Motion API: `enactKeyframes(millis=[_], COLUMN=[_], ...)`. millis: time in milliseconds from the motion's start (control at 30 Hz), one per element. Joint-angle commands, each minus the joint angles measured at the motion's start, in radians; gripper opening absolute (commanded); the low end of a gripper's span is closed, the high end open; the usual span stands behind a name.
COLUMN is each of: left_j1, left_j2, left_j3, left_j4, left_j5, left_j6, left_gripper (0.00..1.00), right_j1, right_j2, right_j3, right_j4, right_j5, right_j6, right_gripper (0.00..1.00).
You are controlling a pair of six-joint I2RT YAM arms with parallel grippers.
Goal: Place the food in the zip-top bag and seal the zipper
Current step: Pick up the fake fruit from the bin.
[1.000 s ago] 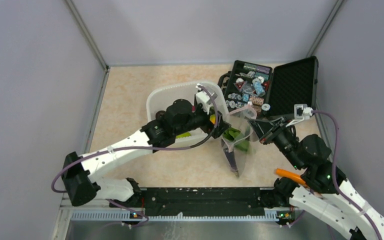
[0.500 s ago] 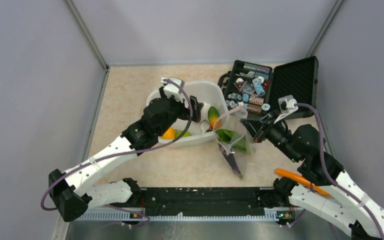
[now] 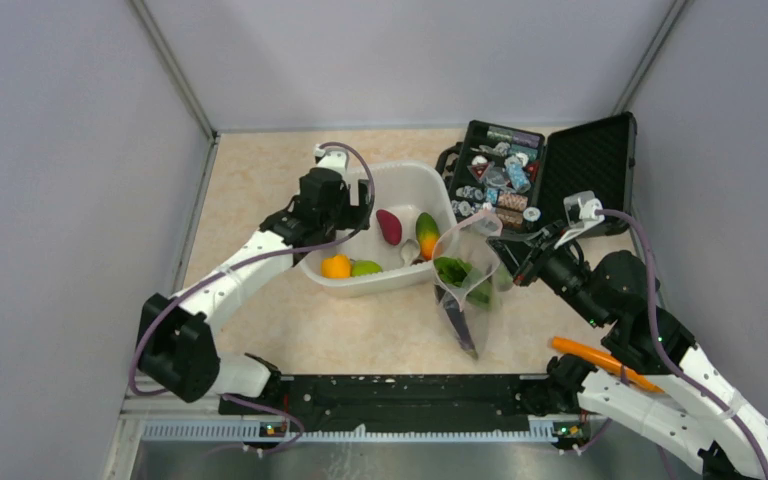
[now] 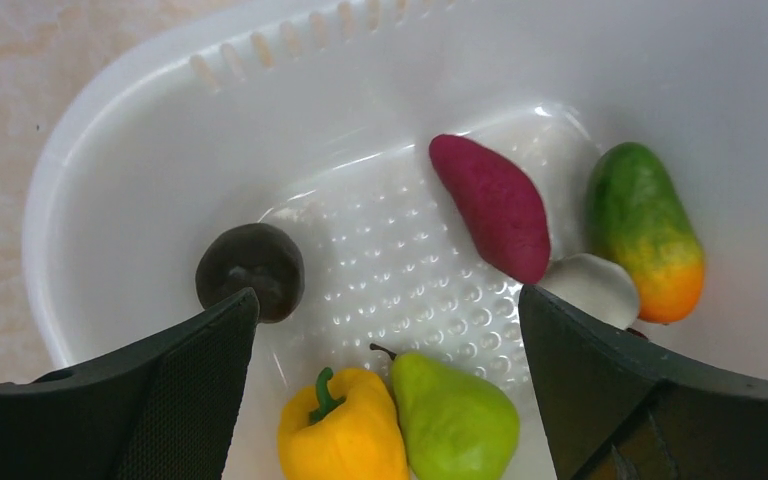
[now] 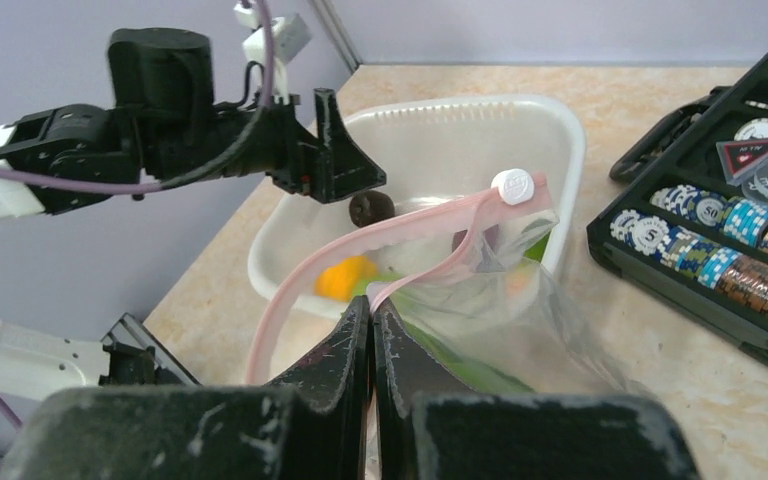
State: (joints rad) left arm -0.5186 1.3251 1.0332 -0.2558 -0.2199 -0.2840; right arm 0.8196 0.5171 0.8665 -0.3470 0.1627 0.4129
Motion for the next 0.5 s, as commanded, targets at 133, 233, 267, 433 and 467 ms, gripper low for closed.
enactKeyframes(millis=[133, 233, 267, 433, 467], left_j1=[0.035, 0.033, 0.031, 0.02, 0.017], left_j2=[0.248, 0.336, 0.359, 0.408, 0.412], left_j3=[0.157, 0.238, 0.264, 0.279, 0.273], left_j4=[-0.12, -0.191, -0.22, -0.261, -0.258], left_j5=[-0.083, -0.15, -0.184, -0.31, -0.331], left_j6=[-0.054, -0.055, -0.064, -0.082, -0.078], left_gripper=[0.99, 0.98, 0.98, 0.98, 0.98], right_j1=[-0.003, -0.003, -0.003, -0.003, -0.004], right_j2=[-0.018, -0.029, -0.033, -0.044, -0.045], right_j3=[-0.012, -0.02, -0.021, -0.029, -0.034], right_j4=[0.061, 0.064, 0.064, 0.064, 0.066], right_j5=[0.003, 0.011, 0.012, 0.028, 0.033], right_j6=[0.034, 0.044, 0.044, 0.05, 0.051], right_gripper=[0.0, 0.0, 0.0, 0.0, 0.0])
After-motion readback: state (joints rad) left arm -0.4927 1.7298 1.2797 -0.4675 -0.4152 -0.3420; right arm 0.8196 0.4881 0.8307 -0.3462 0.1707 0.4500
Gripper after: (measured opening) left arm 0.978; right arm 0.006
